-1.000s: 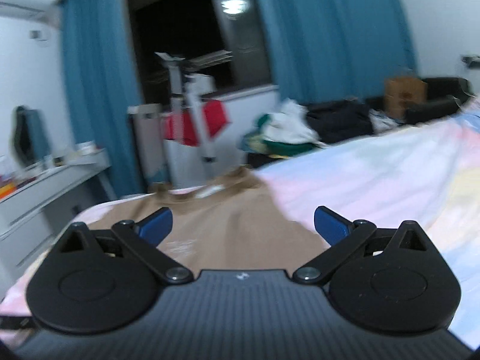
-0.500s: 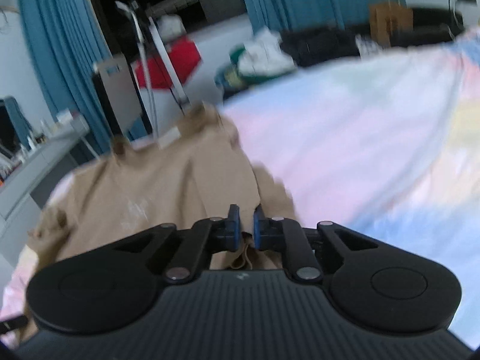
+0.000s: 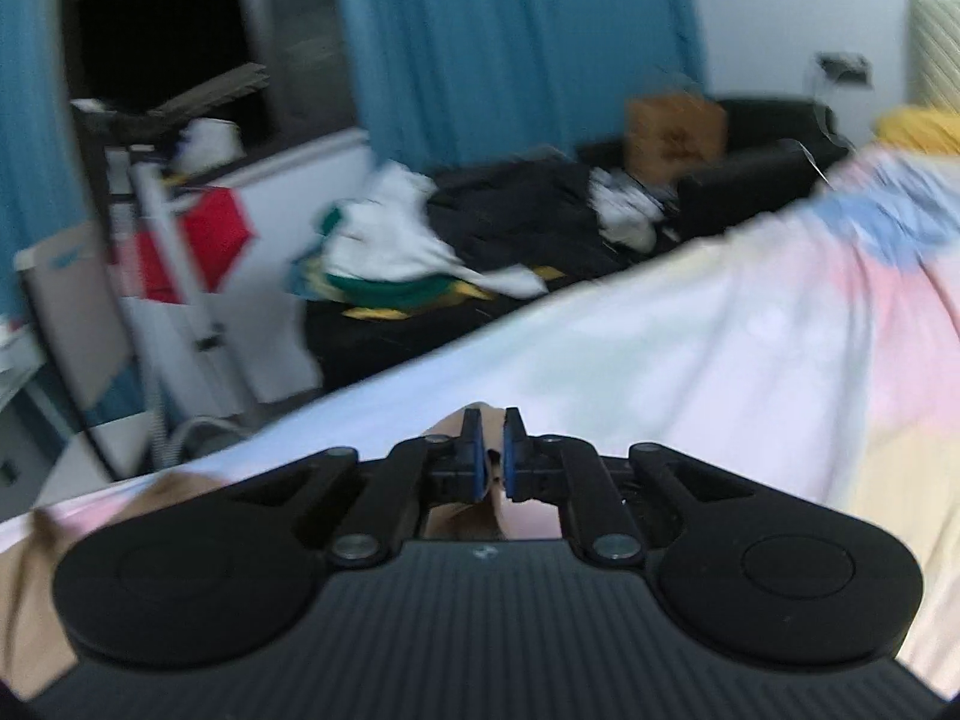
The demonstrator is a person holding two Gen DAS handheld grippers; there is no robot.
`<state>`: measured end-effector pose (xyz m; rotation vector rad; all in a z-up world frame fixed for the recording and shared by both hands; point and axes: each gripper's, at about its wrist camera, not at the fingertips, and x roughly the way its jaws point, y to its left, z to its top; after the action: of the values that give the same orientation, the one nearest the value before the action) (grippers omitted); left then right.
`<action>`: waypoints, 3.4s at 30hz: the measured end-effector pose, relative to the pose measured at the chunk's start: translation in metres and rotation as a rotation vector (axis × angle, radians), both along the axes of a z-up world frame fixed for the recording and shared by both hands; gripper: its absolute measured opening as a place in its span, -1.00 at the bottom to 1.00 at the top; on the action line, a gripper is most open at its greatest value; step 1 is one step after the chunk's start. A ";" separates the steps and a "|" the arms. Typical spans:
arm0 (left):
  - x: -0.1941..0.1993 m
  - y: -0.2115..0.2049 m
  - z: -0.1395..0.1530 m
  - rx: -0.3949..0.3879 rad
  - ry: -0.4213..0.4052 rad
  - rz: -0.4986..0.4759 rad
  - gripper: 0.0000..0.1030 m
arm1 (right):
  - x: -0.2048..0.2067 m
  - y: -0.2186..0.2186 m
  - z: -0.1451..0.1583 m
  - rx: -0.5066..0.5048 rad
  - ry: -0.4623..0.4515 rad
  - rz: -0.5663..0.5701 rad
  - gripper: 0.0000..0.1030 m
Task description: Fold clothes
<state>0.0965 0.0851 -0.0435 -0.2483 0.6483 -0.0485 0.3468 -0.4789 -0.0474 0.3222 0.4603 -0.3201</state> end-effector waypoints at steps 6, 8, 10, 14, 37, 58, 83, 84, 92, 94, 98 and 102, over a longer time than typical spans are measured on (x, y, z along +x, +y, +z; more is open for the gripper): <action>0.012 0.002 -0.009 0.002 0.014 -0.015 0.57 | 0.010 -0.039 -0.052 0.135 0.048 -0.079 -0.77; 0.013 0.003 -0.008 -0.009 0.013 -0.015 0.57 | 0.002 -0.038 -0.054 0.153 0.038 -0.091 -0.66; 0.011 0.005 -0.006 -0.020 0.010 -0.014 0.57 | -0.008 -0.028 -0.047 0.117 0.034 -0.116 0.00; 0.004 0.009 0.001 -0.055 0.001 -0.005 0.57 | -0.056 0.005 -0.017 0.070 -0.043 -0.059 0.43; 0.057 0.066 0.056 0.205 -0.149 -0.017 0.25 | -0.278 0.185 -0.015 0.328 0.068 0.401 0.43; 0.121 0.088 0.006 0.276 -0.020 -0.259 -0.85 | -0.214 0.192 -0.048 0.371 0.110 0.485 0.43; 0.147 0.191 -0.006 -0.554 0.037 0.264 0.14 | -0.220 0.180 -0.047 0.468 0.097 0.478 0.44; 0.149 0.191 -0.006 -0.554 0.025 0.278 0.15 | -0.219 0.180 -0.048 0.471 0.101 0.477 0.44; 0.175 0.196 -0.017 -0.622 0.073 0.283 0.15 | -0.211 0.180 -0.057 0.522 0.118 0.475 0.44; 0.178 0.197 -0.018 -0.640 0.082 0.275 0.15 | -0.211 0.181 -0.058 0.523 0.122 0.475 0.44; 0.180 0.198 -0.020 -0.689 0.100 0.228 0.15 | -0.209 0.182 -0.059 0.518 0.126 0.476 0.43; 0.186 0.189 -0.024 -0.704 0.156 0.165 0.15 | -0.209 0.182 -0.060 0.515 0.127 0.476 0.43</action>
<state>0.2827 0.2741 -0.0676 -0.9912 0.7472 -0.0986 0.1374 -0.2970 -0.1073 0.6795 0.7267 0.2526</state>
